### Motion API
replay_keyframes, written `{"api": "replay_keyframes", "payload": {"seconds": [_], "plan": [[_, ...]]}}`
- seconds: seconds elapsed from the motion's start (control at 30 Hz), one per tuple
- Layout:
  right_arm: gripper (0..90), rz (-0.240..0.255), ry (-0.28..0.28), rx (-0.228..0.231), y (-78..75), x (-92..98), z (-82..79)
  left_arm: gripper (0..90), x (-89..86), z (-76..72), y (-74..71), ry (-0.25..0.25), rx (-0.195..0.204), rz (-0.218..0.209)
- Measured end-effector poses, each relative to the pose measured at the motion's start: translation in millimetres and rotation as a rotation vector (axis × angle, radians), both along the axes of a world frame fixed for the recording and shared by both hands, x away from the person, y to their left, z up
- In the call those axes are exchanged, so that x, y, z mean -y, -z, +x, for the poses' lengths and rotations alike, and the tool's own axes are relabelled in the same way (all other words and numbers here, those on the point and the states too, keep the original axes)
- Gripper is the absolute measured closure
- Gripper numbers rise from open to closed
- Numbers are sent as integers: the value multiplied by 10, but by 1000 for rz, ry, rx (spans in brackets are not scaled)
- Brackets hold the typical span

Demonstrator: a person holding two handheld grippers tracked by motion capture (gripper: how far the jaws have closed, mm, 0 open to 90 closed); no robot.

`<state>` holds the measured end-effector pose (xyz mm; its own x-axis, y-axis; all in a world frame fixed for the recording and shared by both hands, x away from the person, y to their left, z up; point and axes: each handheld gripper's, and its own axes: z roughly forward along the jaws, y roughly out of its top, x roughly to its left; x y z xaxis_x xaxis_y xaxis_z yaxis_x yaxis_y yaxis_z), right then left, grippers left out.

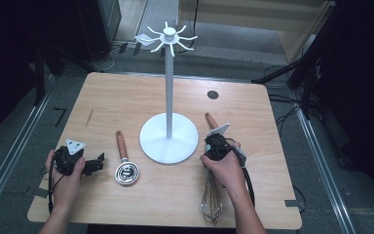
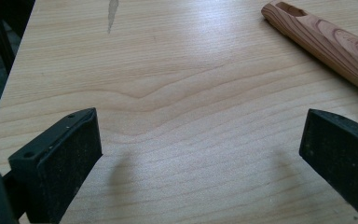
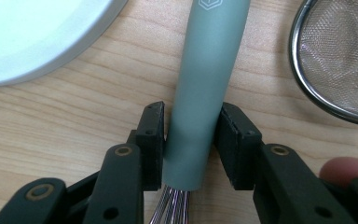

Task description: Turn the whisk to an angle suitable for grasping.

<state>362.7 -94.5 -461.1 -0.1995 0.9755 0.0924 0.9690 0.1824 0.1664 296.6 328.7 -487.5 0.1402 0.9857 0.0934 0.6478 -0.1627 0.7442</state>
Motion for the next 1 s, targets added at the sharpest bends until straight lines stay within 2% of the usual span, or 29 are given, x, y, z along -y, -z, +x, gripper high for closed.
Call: {"api": "replay_keyframes", "payload": {"seconds": [0.03, 0.07, 0.17, 0.23, 0.47, 0.7, 1.0], "plan": [[657, -20, -7, 6, 3, -27, -8, 0, 2, -1, 0, 0, 0, 1], [657, -20, -7, 6, 3, -27, -8, 0, 2, -1, 0, 0, 0, 1], [661, -78, -32, 26, 9, -93, -32, 0, 3, -1, 0, -2, -3, 4], [662, -76, -42, 32, 11, -101, -29, 0, 3, 2, 2, -7, -16, 11], [705, -77, -50, 38, 9, -102, -35, 0, 6, 3, 3, -2, -17, 13], [709, -83, -39, 16, 4, -117, -6, 0, 7, 3, 4, 0, -15, 13], [715, -72, -52, 34, 5, -92, -9, 0, 1, 4, 2, 0, -18, 8]]}}
